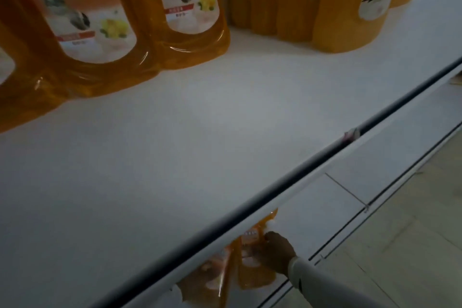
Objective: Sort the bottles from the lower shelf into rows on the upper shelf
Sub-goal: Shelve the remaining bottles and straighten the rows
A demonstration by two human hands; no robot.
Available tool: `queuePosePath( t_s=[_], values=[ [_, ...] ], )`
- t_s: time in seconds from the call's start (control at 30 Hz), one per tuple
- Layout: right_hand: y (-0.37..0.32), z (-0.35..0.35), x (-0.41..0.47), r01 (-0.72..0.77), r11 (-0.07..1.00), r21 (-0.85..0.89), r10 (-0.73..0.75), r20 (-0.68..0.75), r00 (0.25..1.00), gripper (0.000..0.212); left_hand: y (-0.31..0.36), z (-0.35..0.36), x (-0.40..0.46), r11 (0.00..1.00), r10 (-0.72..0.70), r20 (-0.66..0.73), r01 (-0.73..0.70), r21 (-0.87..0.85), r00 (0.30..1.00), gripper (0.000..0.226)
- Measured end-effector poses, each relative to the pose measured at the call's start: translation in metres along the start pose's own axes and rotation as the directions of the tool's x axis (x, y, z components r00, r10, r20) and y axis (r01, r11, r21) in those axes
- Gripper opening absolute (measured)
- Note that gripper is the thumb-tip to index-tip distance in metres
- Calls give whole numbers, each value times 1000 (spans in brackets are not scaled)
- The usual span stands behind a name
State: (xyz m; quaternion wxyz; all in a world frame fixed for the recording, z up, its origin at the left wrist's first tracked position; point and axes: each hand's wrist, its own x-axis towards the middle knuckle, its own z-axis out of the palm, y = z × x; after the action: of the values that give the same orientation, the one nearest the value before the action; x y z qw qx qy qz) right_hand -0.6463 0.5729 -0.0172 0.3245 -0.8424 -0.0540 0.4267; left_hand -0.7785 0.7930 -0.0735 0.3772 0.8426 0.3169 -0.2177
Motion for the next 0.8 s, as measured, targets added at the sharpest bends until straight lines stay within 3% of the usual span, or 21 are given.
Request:
queuePosePath(
  t_s=[0.07, 0.17, 0.3, 0.43, 0.57, 0.7, 0.8],
  values=[
    [-1, 8, 7, -35, 996, 80, 34, 20, 999, 36, -10, 3, 14, 995, -26, 70, 32, -91, 997, 82],
    [3, 17, 6, -46, 997, 57, 42, 64, 997, 57, 16, -6, -9, 957, -68, 182, 115, -265, 981, 70],
    [16, 29, -9, -104, 987, 126, 93, 89, 992, 72, 27, -6, -37, 920, -120, 234, 196, -340, 965, 50],
    [27, 38, -25, -69, 985, 157, 66, 24, 997, 72, 24, 2, -49, 904, -41, 224, 132, -406, 974, 55],
    [34, 34, -47, 34, 995, 97, -29, -53, 998, 86, 20, 4, -72, 885, 31, 155, 45, -463, 987, 90],
    [27, 13, -99, 116, 992, 56, -109, -109, 988, 61, 35, -1, -118, 881, 130, 70, -83, -465, 989, 70],
    [30, -9, -133, 201, 977, 74, -190, -134, 973, 65, 56, -8, -156, 874, 219, 26, -184, -450, 975, 71]
  ],
)
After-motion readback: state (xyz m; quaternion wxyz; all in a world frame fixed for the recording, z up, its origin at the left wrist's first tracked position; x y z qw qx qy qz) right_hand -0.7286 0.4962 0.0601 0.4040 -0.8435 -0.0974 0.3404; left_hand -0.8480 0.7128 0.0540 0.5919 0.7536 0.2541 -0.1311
